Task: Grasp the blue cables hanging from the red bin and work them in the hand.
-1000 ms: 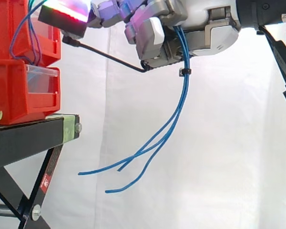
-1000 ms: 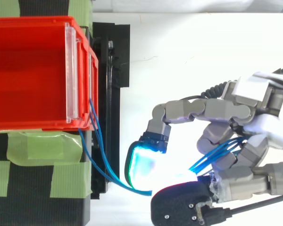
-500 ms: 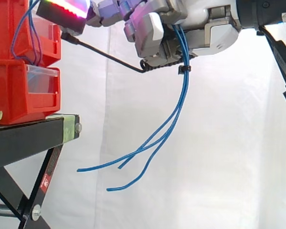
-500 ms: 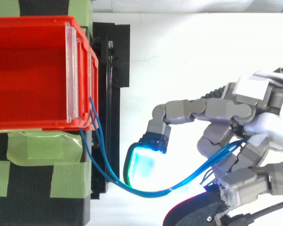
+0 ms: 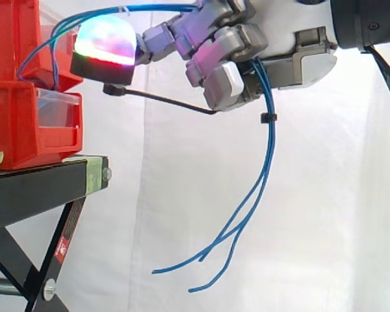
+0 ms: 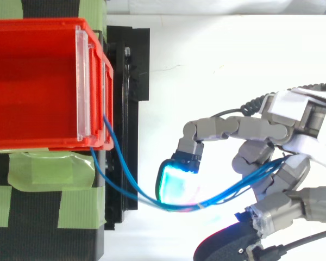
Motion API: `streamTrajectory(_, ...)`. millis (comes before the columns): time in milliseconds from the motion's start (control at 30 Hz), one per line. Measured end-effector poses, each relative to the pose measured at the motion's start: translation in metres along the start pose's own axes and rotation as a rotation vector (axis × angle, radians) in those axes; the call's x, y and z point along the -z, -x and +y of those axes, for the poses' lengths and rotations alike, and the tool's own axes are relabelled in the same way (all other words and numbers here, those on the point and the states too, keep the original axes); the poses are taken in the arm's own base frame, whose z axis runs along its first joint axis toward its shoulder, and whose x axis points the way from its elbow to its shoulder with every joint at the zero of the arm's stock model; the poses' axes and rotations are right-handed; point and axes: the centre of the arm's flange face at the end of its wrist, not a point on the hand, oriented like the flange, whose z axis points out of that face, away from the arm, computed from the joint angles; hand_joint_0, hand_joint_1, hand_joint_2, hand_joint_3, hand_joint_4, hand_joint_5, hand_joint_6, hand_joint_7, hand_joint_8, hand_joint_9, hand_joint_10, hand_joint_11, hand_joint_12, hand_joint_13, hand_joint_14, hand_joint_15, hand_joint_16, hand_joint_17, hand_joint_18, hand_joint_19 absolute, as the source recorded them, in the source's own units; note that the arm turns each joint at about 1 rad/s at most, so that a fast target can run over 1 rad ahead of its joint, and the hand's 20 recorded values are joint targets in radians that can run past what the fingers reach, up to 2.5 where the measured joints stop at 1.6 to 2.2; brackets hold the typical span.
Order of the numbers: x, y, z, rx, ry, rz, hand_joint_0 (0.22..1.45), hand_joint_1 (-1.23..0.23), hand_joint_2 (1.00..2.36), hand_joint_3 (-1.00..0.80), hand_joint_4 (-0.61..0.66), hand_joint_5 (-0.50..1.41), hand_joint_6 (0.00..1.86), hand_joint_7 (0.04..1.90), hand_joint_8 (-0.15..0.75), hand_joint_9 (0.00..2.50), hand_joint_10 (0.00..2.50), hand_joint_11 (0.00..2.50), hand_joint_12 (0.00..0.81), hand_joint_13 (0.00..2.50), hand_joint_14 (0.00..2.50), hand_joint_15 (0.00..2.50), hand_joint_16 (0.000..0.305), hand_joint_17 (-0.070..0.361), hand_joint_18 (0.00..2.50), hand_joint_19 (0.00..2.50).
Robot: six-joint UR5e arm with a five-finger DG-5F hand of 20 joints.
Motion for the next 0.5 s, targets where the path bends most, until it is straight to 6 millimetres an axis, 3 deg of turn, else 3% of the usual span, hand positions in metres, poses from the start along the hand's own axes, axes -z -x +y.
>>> streamTrajectory(500,-0.0005,0.0013,0.0003,0.042,0.001,-0.007,0.94,-0.72,1.01,-0.77,0.34,0.27,0.31,1.28,0.535,1.78,2.5,2.5,0.712,2.02,2.5,1.97,0.237,0.178,2.5,0.65)
